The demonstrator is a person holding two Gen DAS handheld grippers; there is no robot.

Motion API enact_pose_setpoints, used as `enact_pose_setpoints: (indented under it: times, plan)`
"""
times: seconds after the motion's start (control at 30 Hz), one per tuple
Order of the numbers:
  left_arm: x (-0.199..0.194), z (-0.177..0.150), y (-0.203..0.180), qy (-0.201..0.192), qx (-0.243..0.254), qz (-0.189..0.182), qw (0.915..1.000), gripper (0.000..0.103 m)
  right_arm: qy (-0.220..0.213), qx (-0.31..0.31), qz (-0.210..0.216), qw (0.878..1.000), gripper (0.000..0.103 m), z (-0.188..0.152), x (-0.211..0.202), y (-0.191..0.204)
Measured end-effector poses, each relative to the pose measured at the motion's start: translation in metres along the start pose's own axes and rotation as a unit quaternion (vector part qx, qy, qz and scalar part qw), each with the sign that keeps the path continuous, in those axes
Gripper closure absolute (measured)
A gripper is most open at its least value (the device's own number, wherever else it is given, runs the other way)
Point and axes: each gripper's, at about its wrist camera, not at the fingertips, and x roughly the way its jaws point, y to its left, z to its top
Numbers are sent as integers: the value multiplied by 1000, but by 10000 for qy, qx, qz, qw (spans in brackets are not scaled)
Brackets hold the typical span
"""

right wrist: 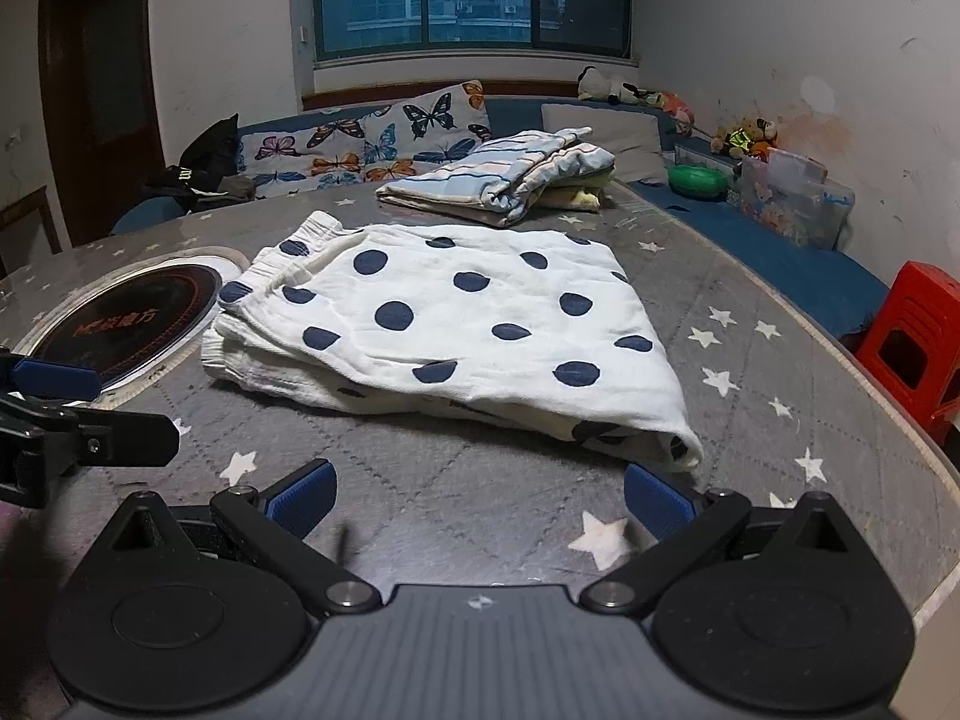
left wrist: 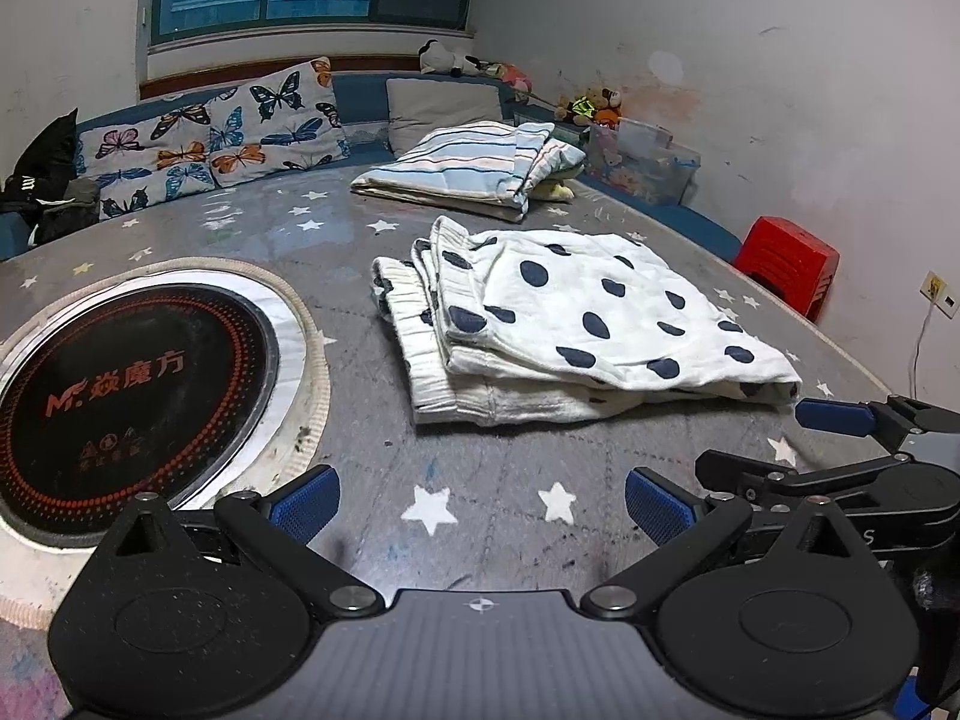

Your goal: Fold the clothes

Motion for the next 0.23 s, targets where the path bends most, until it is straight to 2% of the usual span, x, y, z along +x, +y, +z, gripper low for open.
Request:
enact_pose_setpoints:
  times: [0.23]
  plan:
    - [-8, -1, -3, -53, 86, -28, 9999, 0, -48, -10, 19, 10000, 0, -1, -7, 5]
